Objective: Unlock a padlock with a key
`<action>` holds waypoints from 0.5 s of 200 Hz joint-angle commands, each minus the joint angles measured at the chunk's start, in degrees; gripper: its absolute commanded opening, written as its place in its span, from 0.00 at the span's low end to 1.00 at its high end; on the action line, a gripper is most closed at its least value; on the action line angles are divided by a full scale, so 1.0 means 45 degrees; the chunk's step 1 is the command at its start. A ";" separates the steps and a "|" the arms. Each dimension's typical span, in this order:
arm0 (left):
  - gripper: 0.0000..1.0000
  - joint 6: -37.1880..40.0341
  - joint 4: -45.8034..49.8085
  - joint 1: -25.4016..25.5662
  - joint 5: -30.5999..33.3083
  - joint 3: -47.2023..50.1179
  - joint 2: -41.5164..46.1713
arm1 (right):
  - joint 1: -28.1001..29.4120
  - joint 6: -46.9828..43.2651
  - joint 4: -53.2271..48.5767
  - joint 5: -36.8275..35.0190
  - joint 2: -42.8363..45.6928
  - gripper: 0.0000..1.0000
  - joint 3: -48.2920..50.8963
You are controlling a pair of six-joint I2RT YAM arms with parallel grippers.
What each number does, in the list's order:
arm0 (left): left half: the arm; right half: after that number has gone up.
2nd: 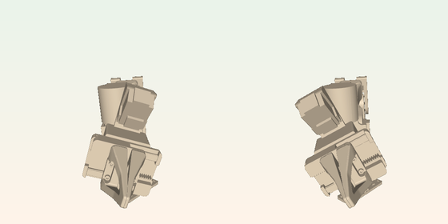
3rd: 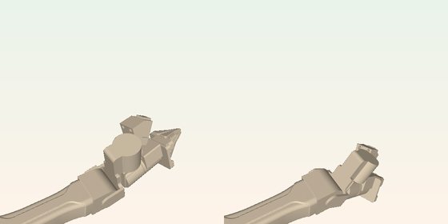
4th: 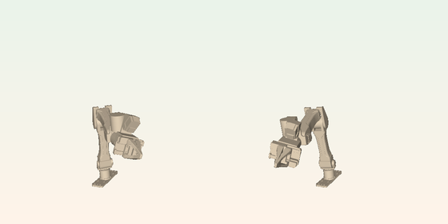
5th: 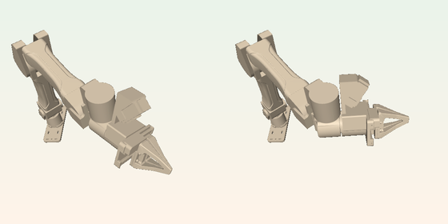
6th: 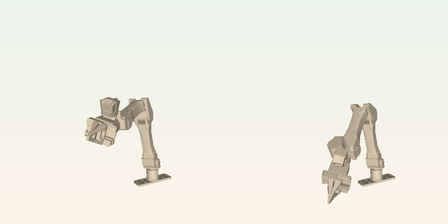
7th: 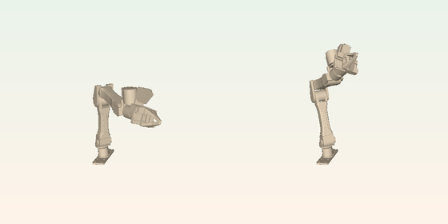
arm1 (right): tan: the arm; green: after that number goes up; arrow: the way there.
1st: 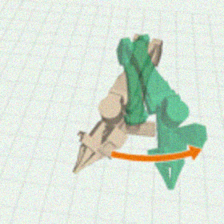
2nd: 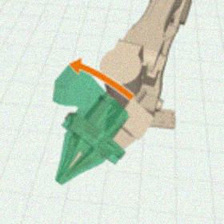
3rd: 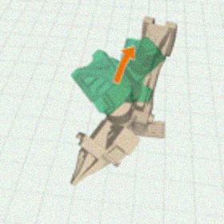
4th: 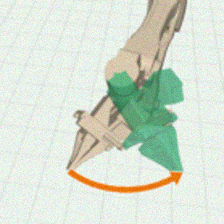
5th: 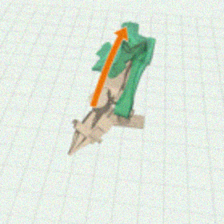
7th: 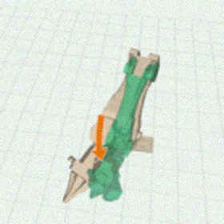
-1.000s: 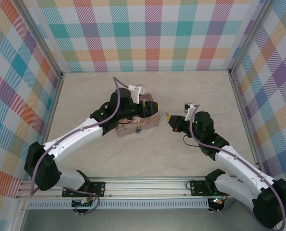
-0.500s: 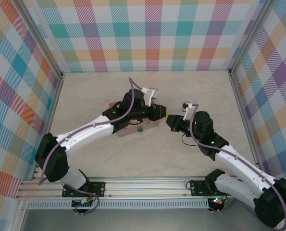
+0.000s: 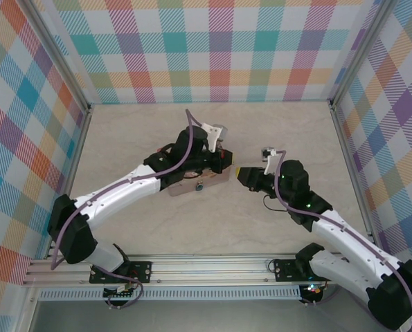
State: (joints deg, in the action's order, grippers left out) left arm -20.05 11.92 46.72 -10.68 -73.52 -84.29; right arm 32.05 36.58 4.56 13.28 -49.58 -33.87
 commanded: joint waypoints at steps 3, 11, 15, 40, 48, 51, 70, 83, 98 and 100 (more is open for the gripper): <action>0.00 0.1539 0.1547 -0.0178 0.0532 -0.0749 0.1105 | -0.0702 -0.0912 -0.0304 0.1990 0.0551 0.41 -0.0364; 0.00 0.1940 0.2055 -0.0193 0.0507 -0.1007 0.1135 | -0.1065 -0.0800 0.0049 0.2738 0.0641 0.47 -0.0244; 0.00 0.2088 0.2306 -0.0202 0.0543 -0.1140 0.1170 | -0.1218 -0.0706 0.0349 0.3151 0.0680 0.50 -0.0179; 0.00 0.2769 0.2946 -0.0284 0.0044 -0.1708 0.1325 | -0.1957 0.0206 0.3191 0.5172 0.0629 0.68 0.0187; 0.00 0.2894 0.2956 -0.0322 -0.0302 -0.1795 0.1385 | -0.2066 0.0316 0.3936 0.5665 0.0437 0.71 0.0130; 0.00 0.2943 0.2956 -0.0306 -0.0447 -0.1828 0.1392 | -0.2077 0.0327 0.4140 0.5792 0.0348 0.72 0.0090; 0.00 0.3127 0.2967 -0.0317 -0.1161 -0.1968 0.1468 | -0.2103 0.0431 0.5740 0.6906 -0.0371 0.74 -0.0187; 0.00 0.3116 0.2871 -0.0338 -0.1369 -0.1991 0.1510 | -0.2104 0.0485 0.6619 0.7472 -0.0887 0.74 -0.0391; 0.00 0.3092 0.2764 -0.0336 -0.1629 -0.1965 0.1537 | -0.2094 0.0308 0.6917 0.7781 -0.1377 0.72 -0.0535; 0.00 0.3075 0.2747 -0.0336 -0.1670 -0.1964 0.1532 | -0.2111 0.0240 0.6917 0.7828 -0.1436 0.71 -0.0563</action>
State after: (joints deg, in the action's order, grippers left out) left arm -7.90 23.27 45.93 -14.37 -80.95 -78.78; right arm 22.83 38.00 26.68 41.25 -53.63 -34.00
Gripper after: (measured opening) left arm 0.051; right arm 0.727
